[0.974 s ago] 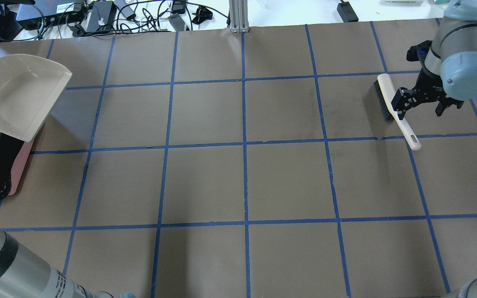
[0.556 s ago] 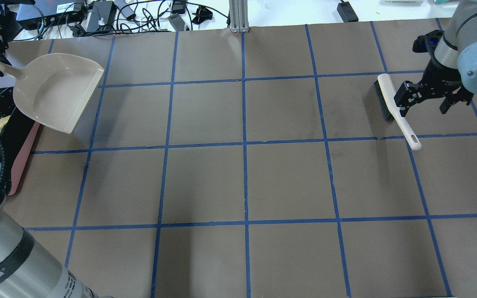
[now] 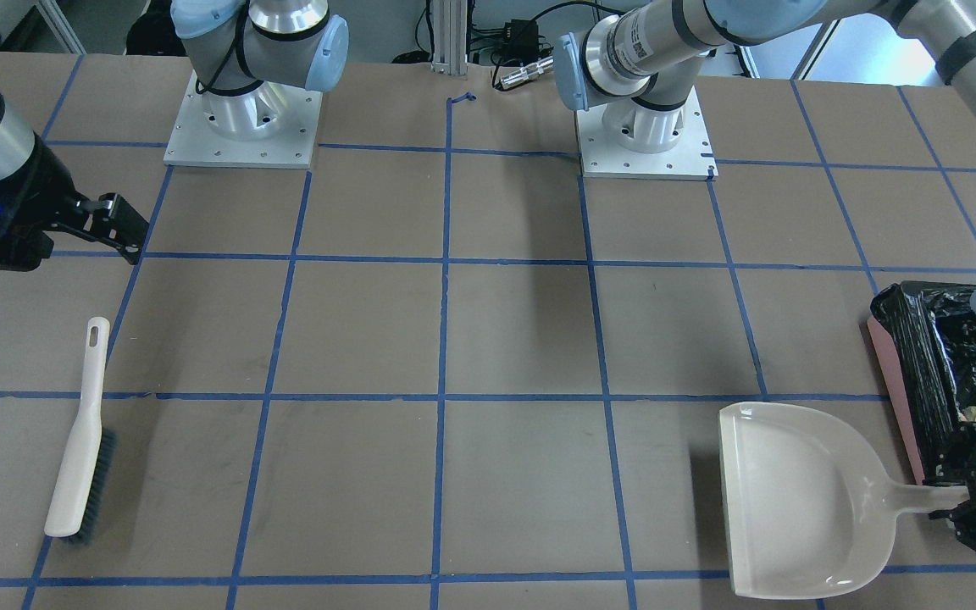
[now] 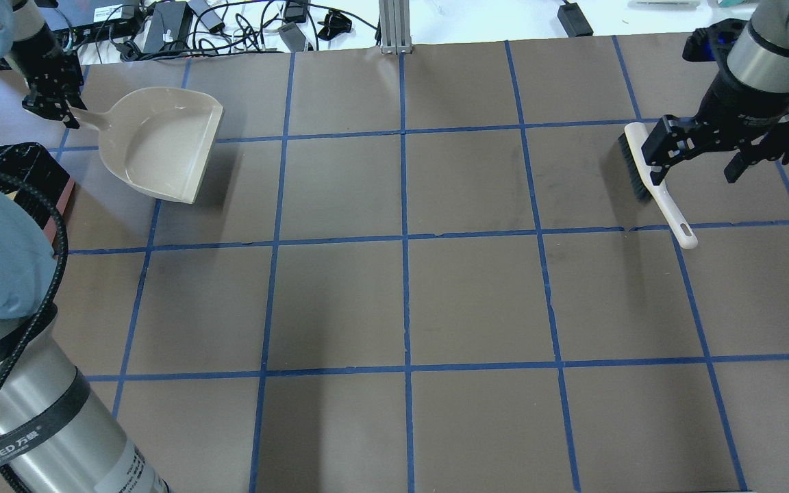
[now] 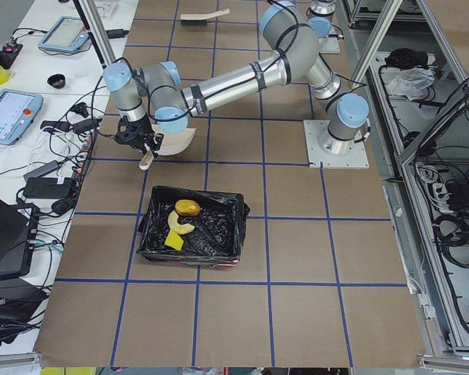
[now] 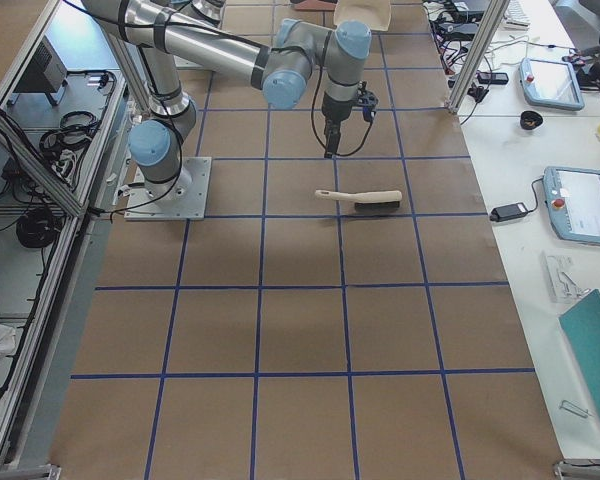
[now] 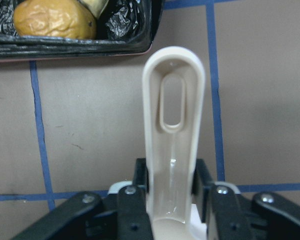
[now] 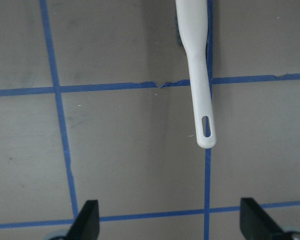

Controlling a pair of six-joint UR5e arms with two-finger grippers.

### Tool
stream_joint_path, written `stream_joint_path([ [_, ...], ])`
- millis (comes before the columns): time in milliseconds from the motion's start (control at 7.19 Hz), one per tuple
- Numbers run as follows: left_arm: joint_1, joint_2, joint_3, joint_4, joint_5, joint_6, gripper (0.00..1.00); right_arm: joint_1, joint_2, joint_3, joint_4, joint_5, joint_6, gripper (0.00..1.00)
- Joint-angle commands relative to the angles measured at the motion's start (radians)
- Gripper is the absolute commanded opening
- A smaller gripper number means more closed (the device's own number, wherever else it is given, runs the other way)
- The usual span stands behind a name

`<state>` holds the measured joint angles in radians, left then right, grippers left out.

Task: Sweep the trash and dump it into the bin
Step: 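Bring the dustpan back onto the table while the right gripper releases the brush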

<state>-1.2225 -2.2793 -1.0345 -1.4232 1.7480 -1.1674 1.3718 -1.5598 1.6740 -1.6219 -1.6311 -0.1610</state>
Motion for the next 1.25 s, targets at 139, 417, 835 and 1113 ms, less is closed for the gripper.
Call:
stream_joint_path([
  [139, -0.069, -0.042, 0.014, 0.001, -0.030, -0.147, 0.00, 0.089, -0.037, -0.120, 0.190, 0.010, 0.046, 1.00],
  [417, -0.110, -0.036, 0.002, -0.009, -0.048, -0.137, 0.00, 0.104, -0.037, -0.126, 0.218, 0.060, 0.076, 1.00],
  [835, -0.133, 0.001, -0.120, 0.038, -0.050, -0.150, 0.00, 0.254, -0.023, -0.126, 0.203, 0.059, 0.224, 1.00],
  [1113, -0.134, 0.026, -0.166, 0.063, -0.048, -0.166, 0.00, 0.254, -0.022, -0.126, 0.203, 0.059, 0.209, 1.00],
])
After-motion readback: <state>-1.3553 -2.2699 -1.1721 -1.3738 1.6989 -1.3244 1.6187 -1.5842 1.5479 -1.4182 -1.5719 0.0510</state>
